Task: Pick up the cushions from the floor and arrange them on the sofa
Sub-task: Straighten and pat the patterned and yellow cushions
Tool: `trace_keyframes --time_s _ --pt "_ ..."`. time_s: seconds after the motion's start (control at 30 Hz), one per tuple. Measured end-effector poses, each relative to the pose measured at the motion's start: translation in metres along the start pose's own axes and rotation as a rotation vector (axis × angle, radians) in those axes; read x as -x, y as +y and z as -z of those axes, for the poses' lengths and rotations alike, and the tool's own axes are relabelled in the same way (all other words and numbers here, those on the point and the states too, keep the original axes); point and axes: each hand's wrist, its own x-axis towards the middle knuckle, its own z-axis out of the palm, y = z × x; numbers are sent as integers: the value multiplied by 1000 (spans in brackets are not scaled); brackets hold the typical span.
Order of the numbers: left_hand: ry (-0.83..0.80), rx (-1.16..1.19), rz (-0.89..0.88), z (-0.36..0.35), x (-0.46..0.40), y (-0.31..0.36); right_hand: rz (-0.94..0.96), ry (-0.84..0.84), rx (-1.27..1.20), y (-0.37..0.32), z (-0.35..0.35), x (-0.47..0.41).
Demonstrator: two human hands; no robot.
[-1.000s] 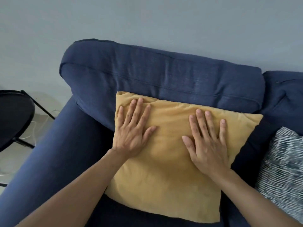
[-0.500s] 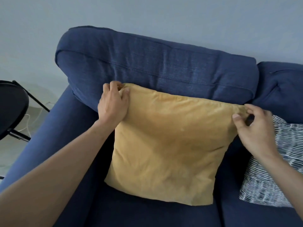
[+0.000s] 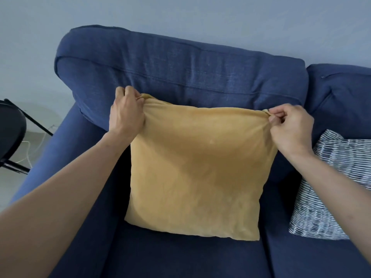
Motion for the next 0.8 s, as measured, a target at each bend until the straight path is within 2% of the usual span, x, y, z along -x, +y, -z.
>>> trace_keyframes --time_s 0.07,0.13,0.2,0.33,0.43,0.5,0.63,0.8 --pt "43 -39 -29 -5 6 -8 -1 22 20 1 -2 14" --pt "127 -138 -97 -8 19 -10 36 98 141 -5 -5 35" --pt "173 -152 -217 -13 43 -3 173 153 201 -21 -14 65" --pt "58 -19 -594 -46 111 28 563 -108 141 -56 -52 127" --pt "-18 -92 -794 -74 131 29 675 -191 255 -55 -79 141" --pt "7 -170 -799 -84 117 13 645 -169 337 -41 -86 128" --pt "49 -293 -684 -88 73 -34 535 -50 463 -8 -86 89" --pt "83 -184 -501 -76 56 -62 310 105 426 15 -74 71"
